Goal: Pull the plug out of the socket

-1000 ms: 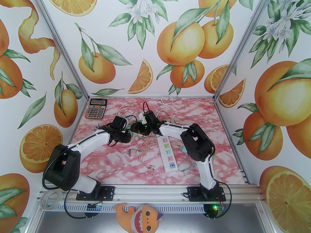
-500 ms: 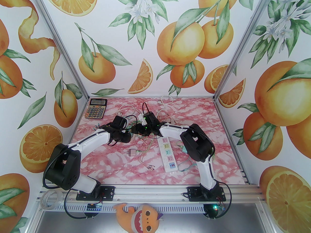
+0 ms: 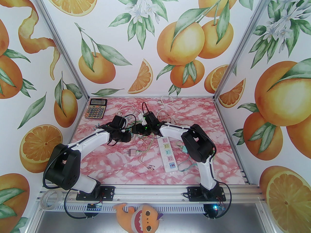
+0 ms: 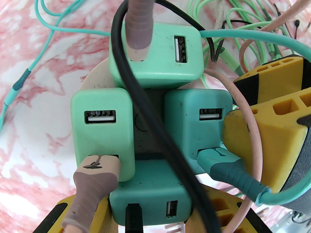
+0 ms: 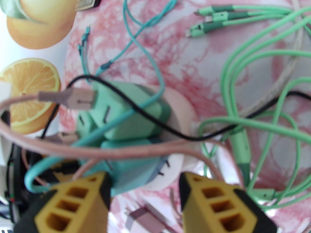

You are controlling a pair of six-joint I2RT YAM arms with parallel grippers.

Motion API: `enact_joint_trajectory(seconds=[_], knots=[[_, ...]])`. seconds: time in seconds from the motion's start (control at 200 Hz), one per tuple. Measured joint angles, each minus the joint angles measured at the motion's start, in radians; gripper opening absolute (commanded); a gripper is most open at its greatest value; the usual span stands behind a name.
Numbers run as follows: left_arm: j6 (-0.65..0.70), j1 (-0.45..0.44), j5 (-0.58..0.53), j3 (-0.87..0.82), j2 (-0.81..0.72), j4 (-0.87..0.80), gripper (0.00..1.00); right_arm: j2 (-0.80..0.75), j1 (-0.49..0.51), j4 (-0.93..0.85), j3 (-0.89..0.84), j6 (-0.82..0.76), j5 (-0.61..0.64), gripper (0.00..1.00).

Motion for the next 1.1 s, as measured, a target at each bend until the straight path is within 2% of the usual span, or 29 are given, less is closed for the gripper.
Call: enact_joint_trajectory(seconds=[0.34, 0.46, 0.826, 0.991, 1.096], knots=[[-0.014, -0.084, -0.129, 0.019, 0.013, -0.023, 0.35, -0.001, 0.002, -0.043, 0.017, -0.019, 0.005, 0.5], [-0.032, -0.077, -0.111, 0.019, 0.013, -0.023, 0.35, -0.001, 0.006, -0.057, 0.025, -0.026, 0.016, 0.5], [-0.041, 0.021, 0.043, 0.02, 0.008, -0.023, 0.35, -0.005, 0.01, -0.061, 0.026, -0.03, 0.036, 0.49], [-0.034, 0.021, 0.045, 0.022, 0.007, -0.028, 0.35, -0.006, 0.013, -0.063, 0.027, -0.03, 0.044, 0.49], [-0.023, -0.007, -0.002, 0.033, 0.008, -0.052, 0.35, -0.007, 0.013, -0.069, 0.027, -0.031, 0.043, 0.49]])
